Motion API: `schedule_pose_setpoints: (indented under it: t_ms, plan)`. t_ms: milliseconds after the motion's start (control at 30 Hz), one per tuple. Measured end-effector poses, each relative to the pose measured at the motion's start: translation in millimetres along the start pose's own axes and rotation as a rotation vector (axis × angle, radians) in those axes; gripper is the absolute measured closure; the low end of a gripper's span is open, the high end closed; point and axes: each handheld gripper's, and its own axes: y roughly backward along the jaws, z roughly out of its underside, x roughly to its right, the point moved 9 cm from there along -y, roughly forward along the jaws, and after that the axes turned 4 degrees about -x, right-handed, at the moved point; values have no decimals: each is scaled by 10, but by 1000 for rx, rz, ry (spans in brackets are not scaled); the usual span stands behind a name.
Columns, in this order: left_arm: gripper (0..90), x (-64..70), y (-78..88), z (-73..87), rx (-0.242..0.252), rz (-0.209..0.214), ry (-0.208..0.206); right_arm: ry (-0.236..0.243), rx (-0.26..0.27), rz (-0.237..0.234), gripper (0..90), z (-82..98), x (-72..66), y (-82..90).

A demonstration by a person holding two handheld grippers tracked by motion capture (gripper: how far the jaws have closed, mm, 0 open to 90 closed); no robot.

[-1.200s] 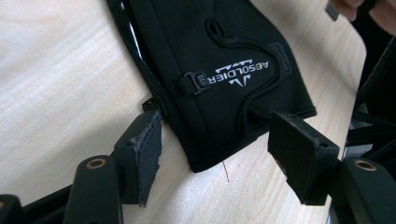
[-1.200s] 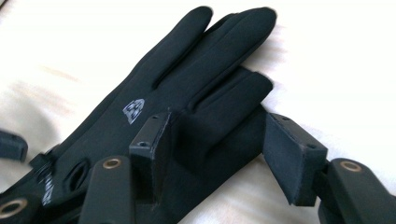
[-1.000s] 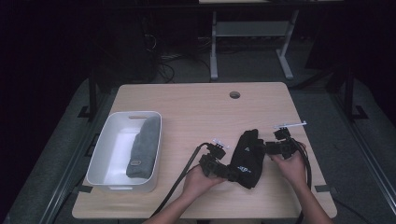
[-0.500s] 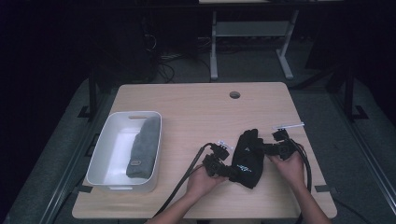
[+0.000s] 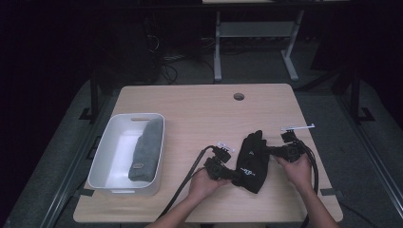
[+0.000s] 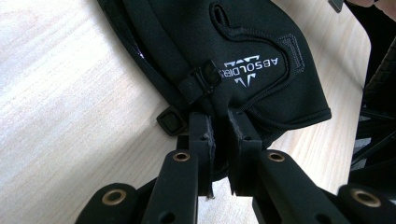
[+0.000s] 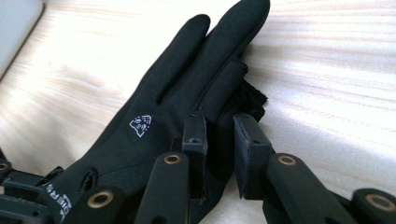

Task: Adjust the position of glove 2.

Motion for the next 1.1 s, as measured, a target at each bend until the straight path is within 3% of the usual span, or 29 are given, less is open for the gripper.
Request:
schedule_pose_setpoints:
  t_ms: [500,1100]
  plan:
    - [822,-15,212,11,32,2,-13,-27,24,-64,765,-83,-170,108]
    - [823,21,486,-22,77,16,-25,7,45,-94,768,-294,-415,236]
